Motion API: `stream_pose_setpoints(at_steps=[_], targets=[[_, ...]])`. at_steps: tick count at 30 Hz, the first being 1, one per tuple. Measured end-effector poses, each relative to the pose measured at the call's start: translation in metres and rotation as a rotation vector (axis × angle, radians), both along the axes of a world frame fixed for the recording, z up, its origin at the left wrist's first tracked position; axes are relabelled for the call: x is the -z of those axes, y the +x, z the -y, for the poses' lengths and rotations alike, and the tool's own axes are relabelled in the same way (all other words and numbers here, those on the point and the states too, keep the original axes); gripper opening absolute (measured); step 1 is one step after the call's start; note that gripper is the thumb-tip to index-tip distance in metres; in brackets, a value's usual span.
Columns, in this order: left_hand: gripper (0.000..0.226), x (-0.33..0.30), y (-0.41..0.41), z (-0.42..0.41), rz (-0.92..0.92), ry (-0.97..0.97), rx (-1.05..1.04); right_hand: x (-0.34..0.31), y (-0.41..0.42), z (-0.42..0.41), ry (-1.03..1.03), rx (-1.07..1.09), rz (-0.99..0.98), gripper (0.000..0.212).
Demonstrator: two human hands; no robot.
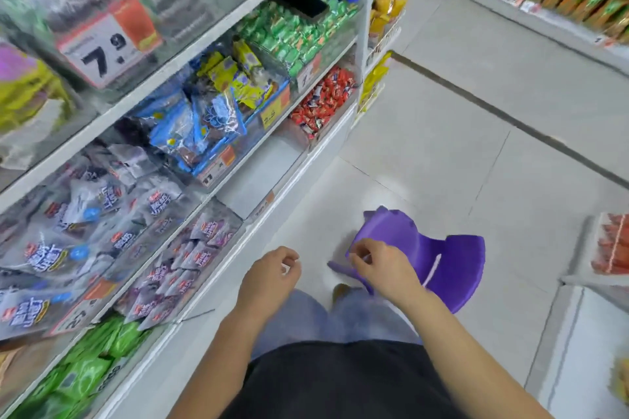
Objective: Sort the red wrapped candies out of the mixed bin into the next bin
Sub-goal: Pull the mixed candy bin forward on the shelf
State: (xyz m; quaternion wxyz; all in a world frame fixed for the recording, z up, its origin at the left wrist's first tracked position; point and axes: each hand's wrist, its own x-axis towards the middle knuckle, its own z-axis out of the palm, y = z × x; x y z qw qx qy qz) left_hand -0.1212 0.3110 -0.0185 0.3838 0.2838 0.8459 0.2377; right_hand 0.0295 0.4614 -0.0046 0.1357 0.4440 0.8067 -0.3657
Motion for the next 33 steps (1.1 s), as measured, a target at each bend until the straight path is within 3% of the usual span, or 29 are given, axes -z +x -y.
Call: stream_pose_setpoints(at_steps=[5, 11, 19, 22, 27, 30, 33], targets=[[0.016, 0.01, -0.052, -0.046, -0.001, -0.034, -0.103, 0.014, -0.07, -0.069, -0.096, -0.086, 0.016, 0.018], [0.016, 0.034, -0.122, -0.098, 0.022, -0.099, -0.085, 0.024, -0.14, -0.137, -0.085, -0.015, -0.062, 0.017], [0.013, 0.054, -0.153, -0.157, 0.086, -0.191, -0.09, 0.015, -0.177, -0.226, -0.057, -0.079, -0.052, 0.018], [0.007, 0.061, -0.158, -0.177, 0.121, -0.242, -0.188, 0.022, -0.189, -0.259, -0.074, -0.118, -0.057, 0.013], [0.023, 0.076, -0.153, -0.228, 0.113, -0.398, -0.19, 0.051, -0.22, -0.317, -0.156, -0.419, 0.04, 0.013], [0.023, 0.087, -0.151, -0.261, 0.089, -0.418, -0.229, 0.074, -0.232, -0.353, -0.081, -0.62, 0.102, 0.023], [0.022, 0.104, -0.149, -0.29, 0.022, -0.441, -0.225, 0.103, -0.239, -0.386, -0.018, -0.685, 0.093, 0.024]])
